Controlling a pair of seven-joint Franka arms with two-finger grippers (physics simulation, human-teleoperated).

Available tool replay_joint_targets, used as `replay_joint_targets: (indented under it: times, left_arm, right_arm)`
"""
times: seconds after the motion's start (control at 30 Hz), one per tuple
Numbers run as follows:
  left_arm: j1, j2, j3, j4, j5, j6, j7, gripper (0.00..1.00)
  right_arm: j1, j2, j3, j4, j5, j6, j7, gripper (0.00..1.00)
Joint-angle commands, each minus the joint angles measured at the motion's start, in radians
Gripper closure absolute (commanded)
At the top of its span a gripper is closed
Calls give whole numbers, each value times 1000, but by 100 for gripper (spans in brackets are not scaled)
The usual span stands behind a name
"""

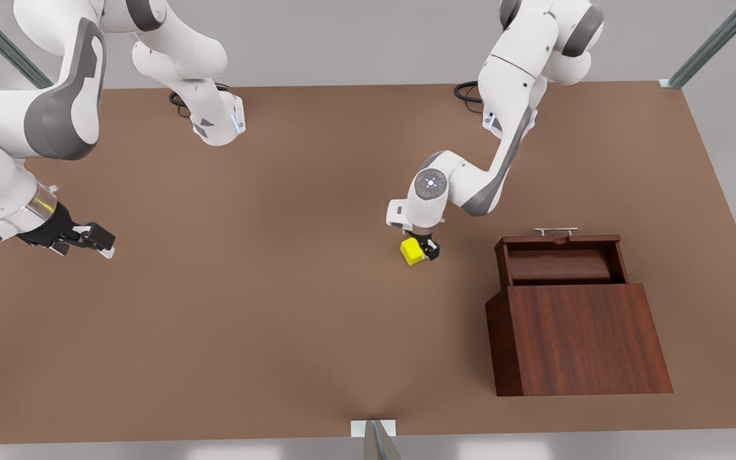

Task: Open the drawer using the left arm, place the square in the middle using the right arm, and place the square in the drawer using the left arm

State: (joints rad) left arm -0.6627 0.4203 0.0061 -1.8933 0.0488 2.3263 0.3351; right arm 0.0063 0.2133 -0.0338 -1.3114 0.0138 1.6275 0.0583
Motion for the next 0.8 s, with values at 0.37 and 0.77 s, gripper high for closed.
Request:
replay_joint_targets:
  times: [0.37,0.77]
  left_arm:
    - [-12,77,0,-24,71,76,137,0]
    - [-12,163,0,-15,68,133,124,0]
  right_arm:
    - [3,0,2,1,-2,0,9,0]
    - [4,9,2,1,-2,9,9,0]
